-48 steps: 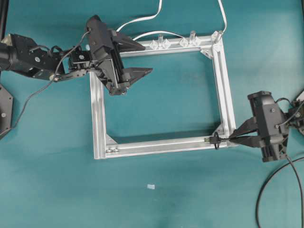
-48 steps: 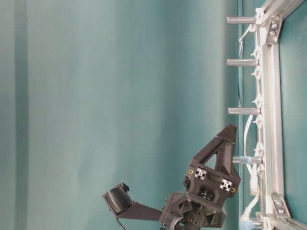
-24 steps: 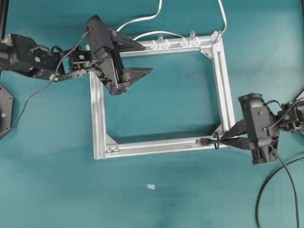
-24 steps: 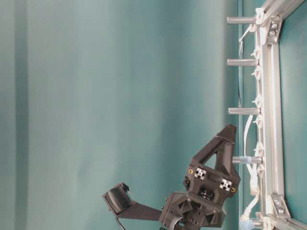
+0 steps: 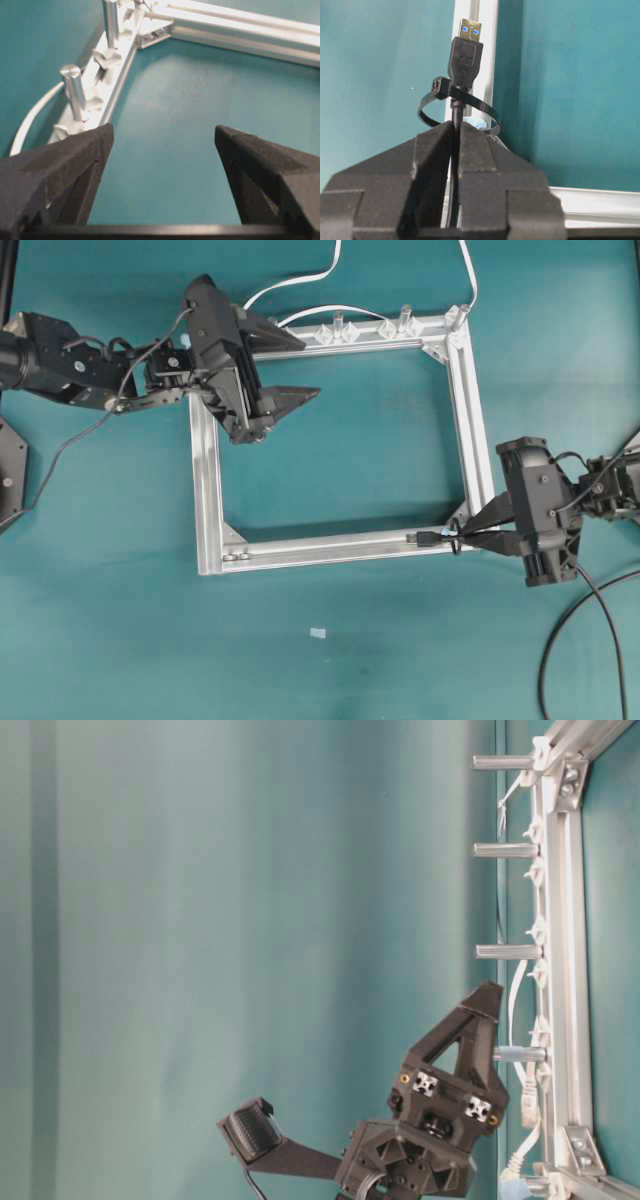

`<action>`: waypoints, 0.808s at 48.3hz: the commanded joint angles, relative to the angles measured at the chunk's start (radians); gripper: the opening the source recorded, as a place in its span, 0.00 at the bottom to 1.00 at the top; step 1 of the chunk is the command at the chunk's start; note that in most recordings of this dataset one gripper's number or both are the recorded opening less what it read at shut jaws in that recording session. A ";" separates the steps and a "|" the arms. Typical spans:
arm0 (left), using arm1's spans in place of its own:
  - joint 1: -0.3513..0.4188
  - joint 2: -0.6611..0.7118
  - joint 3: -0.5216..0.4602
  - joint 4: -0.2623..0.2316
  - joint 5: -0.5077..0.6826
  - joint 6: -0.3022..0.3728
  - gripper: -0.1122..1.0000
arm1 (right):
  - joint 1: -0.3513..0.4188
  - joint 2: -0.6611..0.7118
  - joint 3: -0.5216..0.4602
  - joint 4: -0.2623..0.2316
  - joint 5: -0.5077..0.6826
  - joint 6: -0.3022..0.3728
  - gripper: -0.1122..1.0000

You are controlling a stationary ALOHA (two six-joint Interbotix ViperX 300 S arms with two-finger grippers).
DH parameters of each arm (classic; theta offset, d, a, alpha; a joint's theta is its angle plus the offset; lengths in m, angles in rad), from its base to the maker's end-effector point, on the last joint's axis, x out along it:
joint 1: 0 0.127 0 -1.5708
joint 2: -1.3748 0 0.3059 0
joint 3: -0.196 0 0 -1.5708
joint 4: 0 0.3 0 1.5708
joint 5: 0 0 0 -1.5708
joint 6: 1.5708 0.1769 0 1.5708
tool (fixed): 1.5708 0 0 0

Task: Insert the wire through the string loop located on the right side.
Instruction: 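Move the left gripper to the loop and grasp the protruding USB plug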

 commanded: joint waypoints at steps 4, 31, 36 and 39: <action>-0.069 -0.028 -0.038 0.005 0.048 -0.011 0.87 | 0.003 -0.005 -0.014 -0.003 -0.011 0.000 0.03; -0.298 -0.017 -0.078 -0.006 0.179 -0.225 0.87 | 0.003 -0.006 -0.017 -0.005 -0.011 0.002 0.03; -0.324 -0.017 -0.083 -0.006 0.202 -0.245 0.88 | 0.003 -0.006 -0.015 -0.005 -0.011 0.002 0.03; -0.334 -0.017 -0.087 -0.006 0.209 -0.247 0.87 | 0.003 -0.005 -0.015 -0.005 -0.011 0.002 0.03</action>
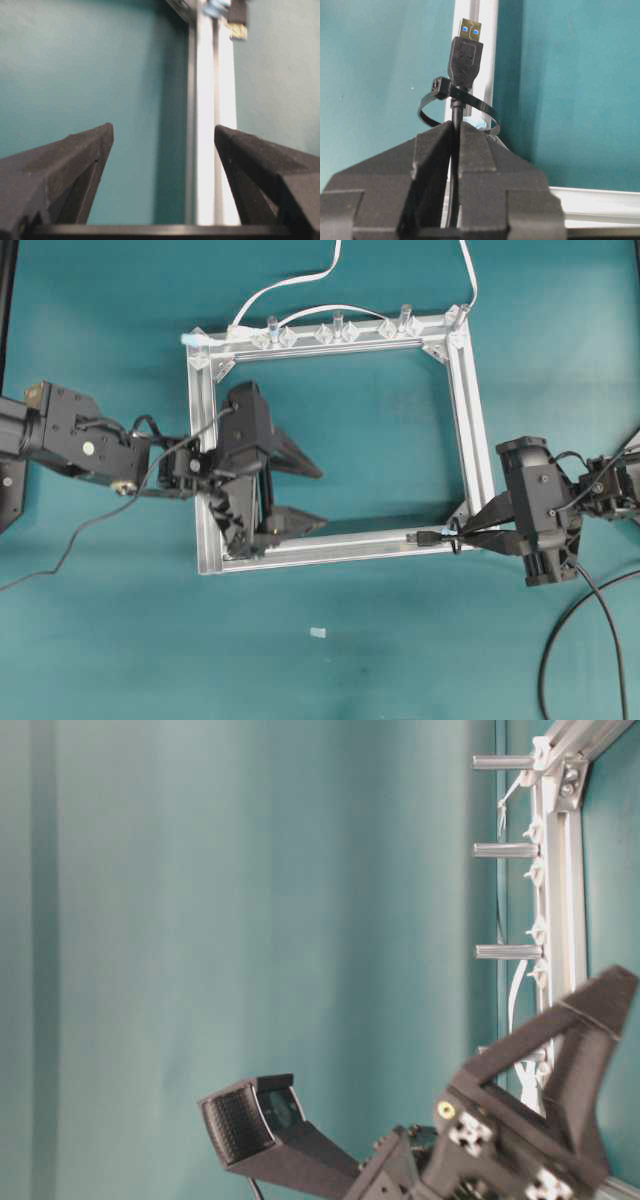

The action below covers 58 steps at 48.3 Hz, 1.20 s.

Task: Insert the wire through the string loop located on the right side.
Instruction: 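Move the left gripper to the loop and grasp the protruding USB plug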

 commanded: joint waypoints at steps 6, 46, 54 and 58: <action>-0.026 -0.012 -0.034 0.002 0.003 -0.011 0.87 | 0.002 -0.005 -0.014 -0.005 -0.009 0.000 0.03; -0.049 0.339 -0.463 0.011 0.003 0.014 0.87 | 0.002 -0.005 -0.011 -0.003 -0.011 0.002 0.03; -0.048 0.353 -0.489 0.009 0.003 0.015 0.87 | 0.002 -0.005 -0.012 -0.005 -0.011 0.002 0.03; -0.048 0.351 -0.485 0.009 0.003 0.015 0.85 | 0.002 -0.006 -0.012 -0.005 -0.009 0.002 0.03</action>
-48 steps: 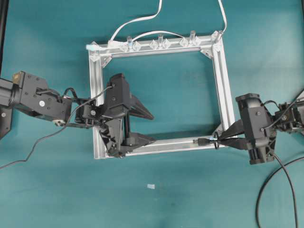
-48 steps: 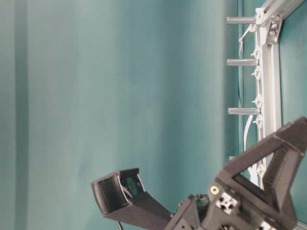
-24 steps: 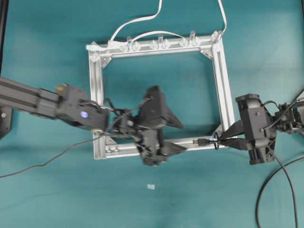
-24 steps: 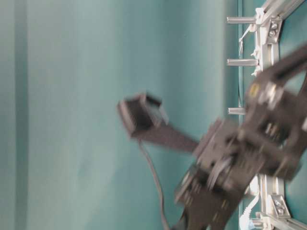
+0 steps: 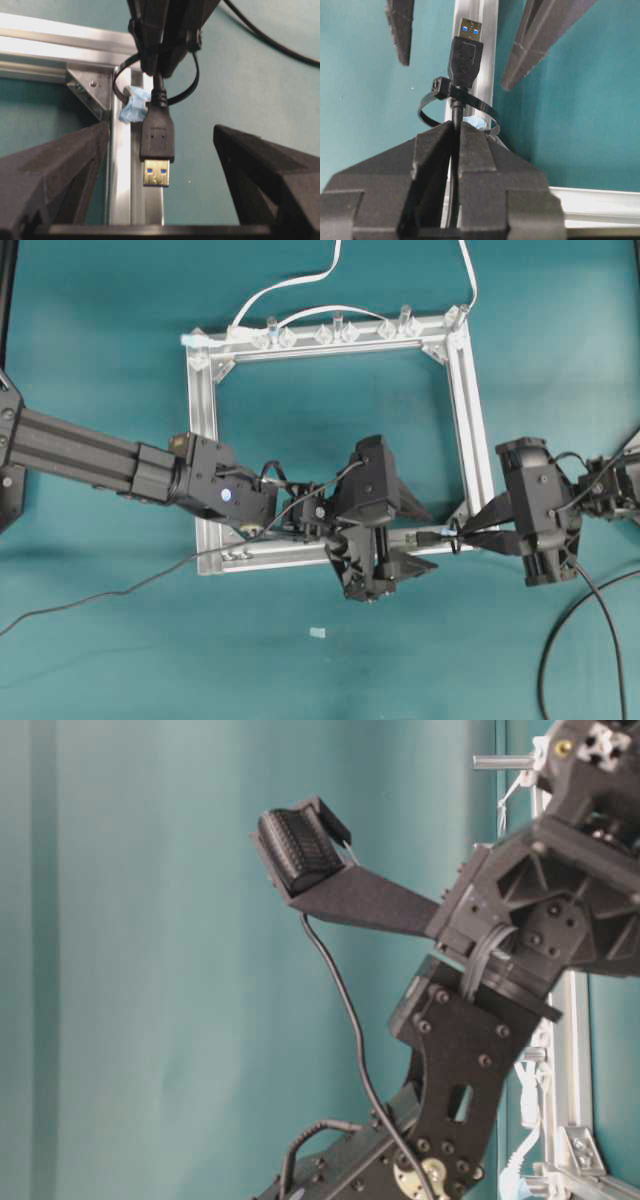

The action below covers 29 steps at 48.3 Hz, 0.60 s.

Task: Insert the wire through the string loop located on the right side.
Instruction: 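Move the left gripper to the loop and grasp the protruding USB plug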

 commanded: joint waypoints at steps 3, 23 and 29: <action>0.003 -0.023 -0.018 0.003 -0.005 0.009 0.81 | 0.002 -0.005 -0.011 -0.005 -0.009 0.002 0.03; 0.002 -0.025 -0.005 0.006 -0.003 0.009 0.29 | 0.002 -0.011 0.015 -0.003 -0.017 0.003 0.03; 0.002 -0.028 -0.005 0.006 -0.003 0.009 0.29 | 0.002 -0.009 0.018 -0.003 -0.044 0.005 0.03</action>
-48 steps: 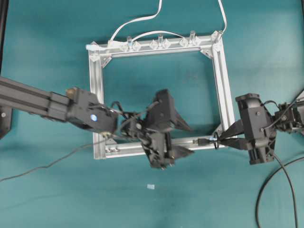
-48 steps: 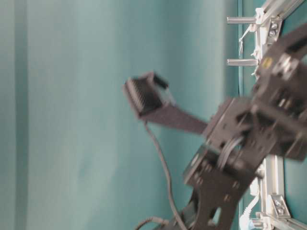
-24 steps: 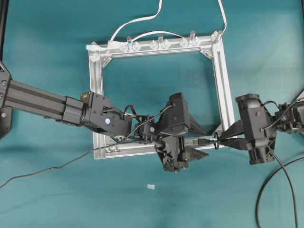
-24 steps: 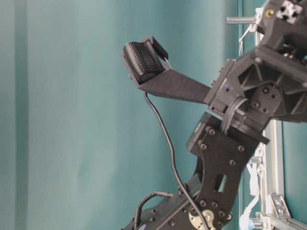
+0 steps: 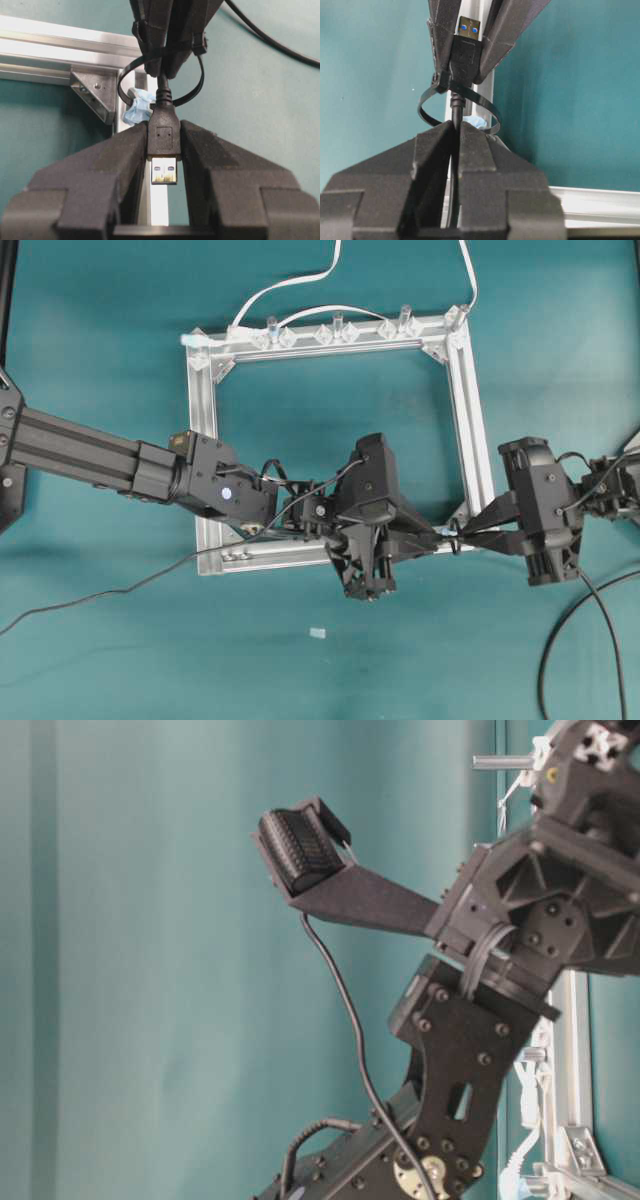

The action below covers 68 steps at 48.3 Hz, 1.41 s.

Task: Insert the wire through the string loop located on the right side.
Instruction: 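Move the left gripper to the loop and grasp the protruding USB plug, then open the right gripper and pull the cable leftward through the loop with the left gripper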

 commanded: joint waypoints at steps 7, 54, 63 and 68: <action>-0.003 -0.034 -0.002 0.003 -0.003 0.006 0.29 | 0.002 -0.006 -0.003 -0.003 -0.008 0.023 0.03; 0.003 -0.080 0.044 0.002 0.009 0.008 0.29 | 0.009 -0.063 0.011 -0.002 0.112 0.086 0.84; 0.014 -0.121 0.080 0.003 0.015 0.009 0.29 | 0.009 -0.095 0.023 -0.002 0.126 0.087 0.88; 0.015 -0.161 0.118 0.003 0.041 0.011 0.29 | 0.009 -0.107 0.029 -0.002 0.127 0.087 0.88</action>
